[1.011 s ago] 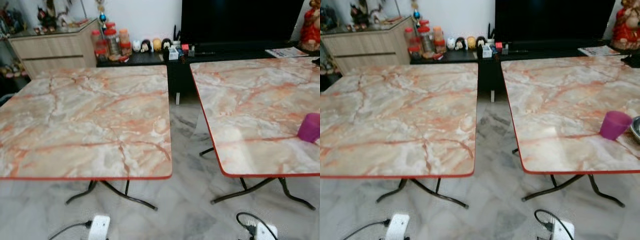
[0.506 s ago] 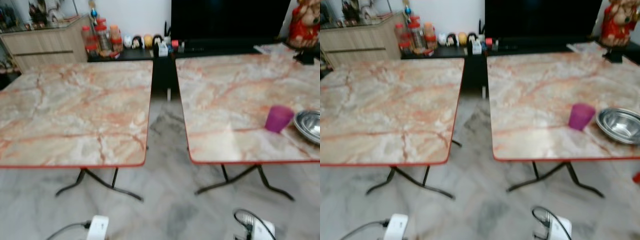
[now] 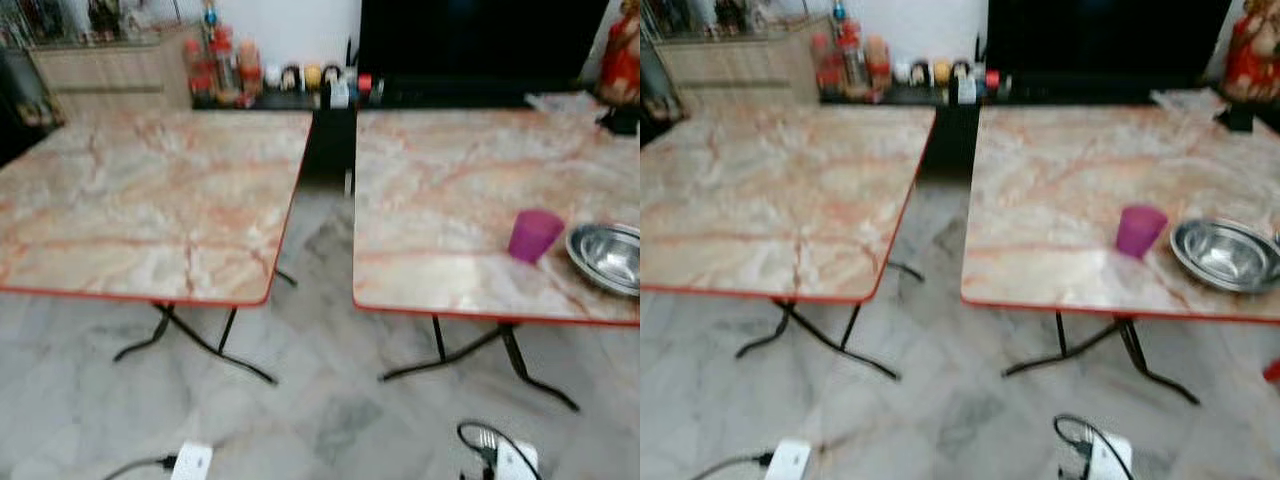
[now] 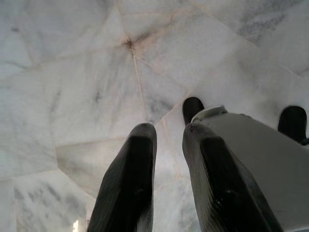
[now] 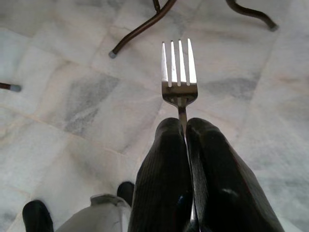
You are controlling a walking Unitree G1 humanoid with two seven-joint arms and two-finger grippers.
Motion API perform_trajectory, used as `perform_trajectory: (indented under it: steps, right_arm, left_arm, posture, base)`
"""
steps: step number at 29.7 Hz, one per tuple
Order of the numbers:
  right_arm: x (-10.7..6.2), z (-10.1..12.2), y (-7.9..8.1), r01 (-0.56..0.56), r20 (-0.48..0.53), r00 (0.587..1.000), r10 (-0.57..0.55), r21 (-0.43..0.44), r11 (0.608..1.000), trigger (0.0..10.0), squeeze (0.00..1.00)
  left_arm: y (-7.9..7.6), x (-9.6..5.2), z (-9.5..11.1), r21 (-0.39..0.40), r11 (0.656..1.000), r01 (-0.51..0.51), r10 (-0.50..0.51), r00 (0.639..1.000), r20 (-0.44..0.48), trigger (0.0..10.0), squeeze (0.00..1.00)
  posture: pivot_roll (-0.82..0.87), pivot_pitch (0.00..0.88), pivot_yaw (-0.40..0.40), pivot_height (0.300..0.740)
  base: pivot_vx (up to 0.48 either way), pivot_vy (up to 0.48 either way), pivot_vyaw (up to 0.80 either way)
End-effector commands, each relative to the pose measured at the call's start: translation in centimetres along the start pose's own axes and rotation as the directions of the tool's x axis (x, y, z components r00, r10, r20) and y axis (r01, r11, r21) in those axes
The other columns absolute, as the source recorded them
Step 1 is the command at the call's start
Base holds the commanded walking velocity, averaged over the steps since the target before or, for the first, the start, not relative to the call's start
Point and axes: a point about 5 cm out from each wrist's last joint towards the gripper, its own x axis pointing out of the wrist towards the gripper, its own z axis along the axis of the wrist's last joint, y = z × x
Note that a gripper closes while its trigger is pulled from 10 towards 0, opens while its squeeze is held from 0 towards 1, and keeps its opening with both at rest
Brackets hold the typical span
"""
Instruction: Setting the table
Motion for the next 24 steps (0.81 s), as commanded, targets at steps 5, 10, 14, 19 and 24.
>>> perform_trajectory:
  steps: [5, 10, 14, 19, 24]
  right_arm:
    - [0.1, 0.28, -0.27, 0.013, 0.003, 1.0, -0.013, 0.004, 1.0, 10.0, 0.0]
    - [0.13, 0.34, -0.25, 0.011, 0.003, 1.0, -0.011, -0.001, 1.0, 10.0, 0.0]
    - [0.18, 0.47, -0.23, 0.01, 0.007, 1.0, -0.01, -0.018, 1.0, 10.0, 0.0]
    - [0.26, 0.76, -0.13, 0.007, 0.017, 1.0, -0.007, -0.015, 1.0, 10.0, 0.0]
    - [0.39, 1.21, 0.18, -0.013, 0.031, 0.999, 0.013, -0.001, 1.0, 10.0, 0.0]
  left_arm:
    - [0.16, 0.09, 0.54, -0.001, 1.0, -0.007, 0.007, 1.0, 0.009, 10.0, 0.0]
    - [0.1, 0.1, 0.6, -0.003, 1.0, -0.006, 0.006, 1.0, 0.011, 10.0, 0.0]
    - [0.03, 0.11, 0.65, -0.002, 1.0, -0.006, 0.006, 1.0, 0.013, 10.0, 0.0]
    - [-0.03, 0.11, 0.65, 0.0, 1.0, -0.006, 0.006, 1.0, 0.014, 10.0, 0.0]
    - [-0.13, 0.11, 0.63, -0.005, 1.0, -0.005, 0.005, 1.0, 0.013, 10.0, 0.0]
  posture:
    - [-0.07, 0.0, 0.031, 0.74]
    - [-0.07, 0.0, 0.029, 0.74]
    - [-0.07, 0.0, 0.026, 0.74]
    - [-0.08, 0.0, 0.025, 0.74]
    - [-0.08, 0.0, 0.021, 0.74]
  base:
    - [0.0, 0.0, 0.0]
    - [0.0, 0.0, 0.0]
    - [0.0, 0.0, 0.0]
    - [0.0, -0.31, 0.0]
    - [0.0, -0.48, 0.0]
